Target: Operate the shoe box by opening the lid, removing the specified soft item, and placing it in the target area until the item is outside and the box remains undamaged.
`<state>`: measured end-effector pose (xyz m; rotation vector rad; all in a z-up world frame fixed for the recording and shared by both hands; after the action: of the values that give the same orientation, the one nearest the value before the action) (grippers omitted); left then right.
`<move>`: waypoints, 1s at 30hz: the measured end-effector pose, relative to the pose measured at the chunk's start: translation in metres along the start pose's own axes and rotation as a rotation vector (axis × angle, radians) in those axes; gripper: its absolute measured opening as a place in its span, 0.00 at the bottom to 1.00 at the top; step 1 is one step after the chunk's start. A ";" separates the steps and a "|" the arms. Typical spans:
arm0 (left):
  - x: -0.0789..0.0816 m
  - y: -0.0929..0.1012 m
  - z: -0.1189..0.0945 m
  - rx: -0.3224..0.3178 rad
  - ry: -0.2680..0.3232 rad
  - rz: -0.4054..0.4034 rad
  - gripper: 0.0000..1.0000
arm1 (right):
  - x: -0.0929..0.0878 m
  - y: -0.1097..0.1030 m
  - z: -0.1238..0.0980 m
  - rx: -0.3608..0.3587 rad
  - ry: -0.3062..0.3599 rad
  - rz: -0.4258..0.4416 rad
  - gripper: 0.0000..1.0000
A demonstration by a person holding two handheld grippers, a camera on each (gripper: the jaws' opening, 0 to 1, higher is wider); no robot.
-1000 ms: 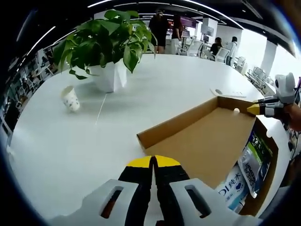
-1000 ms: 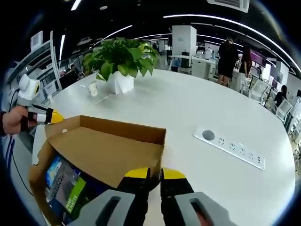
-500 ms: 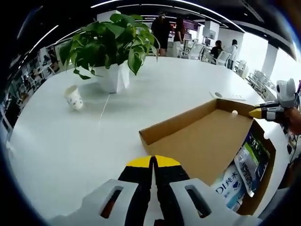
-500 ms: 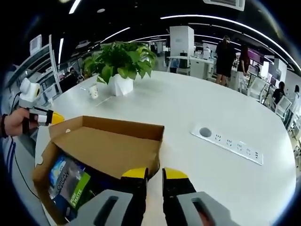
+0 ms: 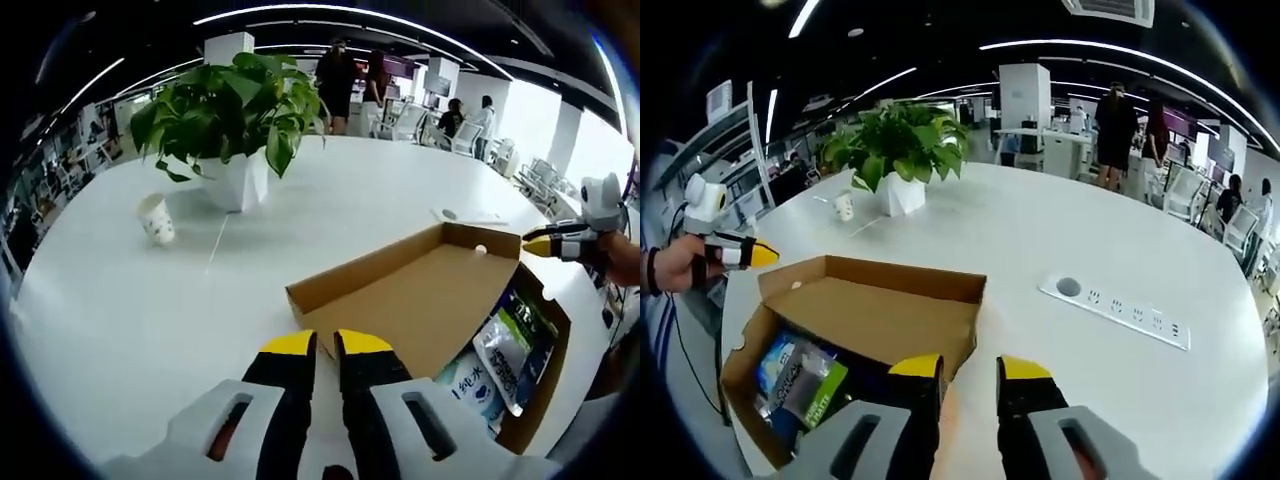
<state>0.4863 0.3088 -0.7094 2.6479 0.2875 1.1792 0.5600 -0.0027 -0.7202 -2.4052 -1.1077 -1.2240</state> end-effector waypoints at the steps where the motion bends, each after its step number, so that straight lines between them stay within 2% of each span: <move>1: -0.001 0.002 -0.001 -0.011 0.000 0.006 0.08 | 0.000 0.000 -0.001 -0.001 0.001 -0.002 0.18; 13: -0.005 0.018 -0.019 -0.063 0.017 0.046 0.14 | -0.002 -0.005 -0.022 -0.003 0.036 0.003 0.23; 18: -0.008 0.029 -0.026 -0.120 0.037 0.061 0.18 | -0.002 -0.009 -0.031 0.012 0.059 0.014 0.27; 30: -0.027 0.046 -0.036 -0.193 0.027 0.092 0.23 | -0.022 -0.018 -0.057 0.035 0.071 0.032 0.29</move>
<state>0.4454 0.2616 -0.6922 2.5028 0.0525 1.2048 0.5050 -0.0299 -0.7036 -2.3260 -1.0578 -1.2588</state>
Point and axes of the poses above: the point that each gripper's makers call its tool centre point, and the gripper's own axes: z roughly forward along the fingers, y roughly to its right, x roughly out of its top, the point moved 2 cm from there along -z, roughly backward along the fingers, and after that the axes turned 15 degrees about -z, right-handed, at the moved point
